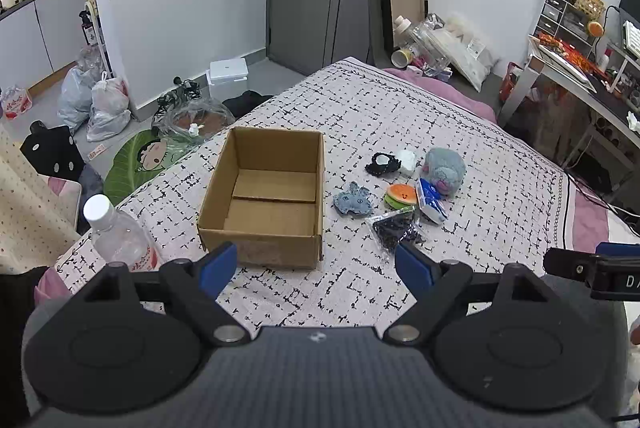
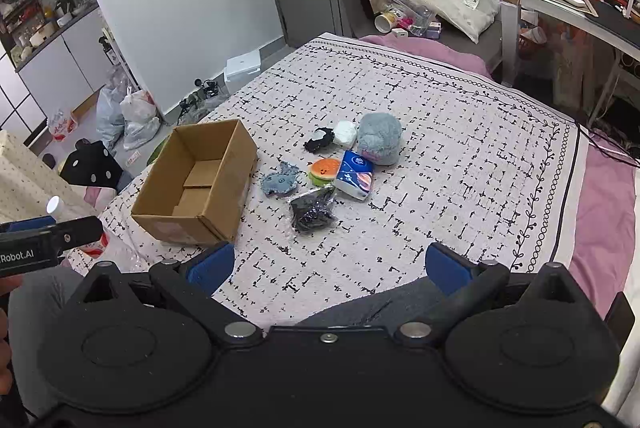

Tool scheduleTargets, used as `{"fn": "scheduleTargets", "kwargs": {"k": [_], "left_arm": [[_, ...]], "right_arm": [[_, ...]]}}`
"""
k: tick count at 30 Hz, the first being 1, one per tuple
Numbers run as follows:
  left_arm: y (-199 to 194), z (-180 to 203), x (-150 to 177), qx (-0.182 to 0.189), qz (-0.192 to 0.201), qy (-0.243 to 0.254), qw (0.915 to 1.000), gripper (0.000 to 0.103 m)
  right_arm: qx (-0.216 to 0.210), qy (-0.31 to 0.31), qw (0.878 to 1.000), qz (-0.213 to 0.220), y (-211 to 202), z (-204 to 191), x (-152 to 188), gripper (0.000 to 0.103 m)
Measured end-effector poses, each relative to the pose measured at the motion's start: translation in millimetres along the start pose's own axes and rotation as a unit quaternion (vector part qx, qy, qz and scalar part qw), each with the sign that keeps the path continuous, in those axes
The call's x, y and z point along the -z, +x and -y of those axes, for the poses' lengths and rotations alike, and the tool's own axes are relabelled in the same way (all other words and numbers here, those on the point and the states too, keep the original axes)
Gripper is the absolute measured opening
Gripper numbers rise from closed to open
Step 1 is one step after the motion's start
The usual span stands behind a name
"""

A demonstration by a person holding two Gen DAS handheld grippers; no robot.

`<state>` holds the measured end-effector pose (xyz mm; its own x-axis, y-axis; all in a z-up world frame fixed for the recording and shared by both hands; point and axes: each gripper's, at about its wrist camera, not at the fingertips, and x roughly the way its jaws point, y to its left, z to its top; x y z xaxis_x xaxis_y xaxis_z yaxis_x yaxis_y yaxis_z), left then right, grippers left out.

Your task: Organize soft objects

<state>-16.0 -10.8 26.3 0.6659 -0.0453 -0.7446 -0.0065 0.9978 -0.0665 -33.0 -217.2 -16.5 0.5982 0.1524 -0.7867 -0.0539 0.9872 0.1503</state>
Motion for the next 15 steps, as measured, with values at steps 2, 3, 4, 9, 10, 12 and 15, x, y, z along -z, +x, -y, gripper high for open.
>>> {"fn": "scheduleTargets", "kwargs": {"k": [2, 3, 4, 9, 10, 12, 15], "left_arm": [[-0.7, -1.0, -0.4, 0.001, 0.003, 0.002, 1.0, 0.085], [-0.7, -1.0, -0.3, 0.003, 0.003, 0.005, 1.0, 0.085], [-0.6, -0.9, 0.2, 0.005, 0.003, 0.005, 1.0, 0.085], [3.4, -1.2, 3.7, 0.014, -0.002, 0.005, 0.9999, 0.085], [4.3, -0.7, 3.6, 0.015, -0.003, 0.006, 0.9999, 0.085], [3.8, 0.8, 3.9, 0.015, -0.002, 0.006, 0.9999, 0.085], [2.8, 2.5, 2.3, 0.009, -0.001, 0.007, 0.9999, 0.085]], "right_arm": [[0.003, 0.001, 1.0, -0.001, -0.2, -1.3, 1.1, 0.103], [0.005, 0.002, 1.0, -0.001, 0.1, -1.8, 1.9, 0.103], [0.007, 0.001, 1.0, -0.002, 0.0, -2.1, 1.9, 0.103], [0.023, -0.004, 1.0, -0.001, -1.3, -3.8, 1.5, 0.103], [0.024, -0.005, 1.0, 0.0, -1.2, -3.8, 1.1, 0.103], [0.025, -0.004, 1.0, 0.001, -0.6, -3.3, 0.2, 0.103], [0.008, 0.001, 1.0, 0.0, 1.4, -1.8, 1.4, 0.103]]}}
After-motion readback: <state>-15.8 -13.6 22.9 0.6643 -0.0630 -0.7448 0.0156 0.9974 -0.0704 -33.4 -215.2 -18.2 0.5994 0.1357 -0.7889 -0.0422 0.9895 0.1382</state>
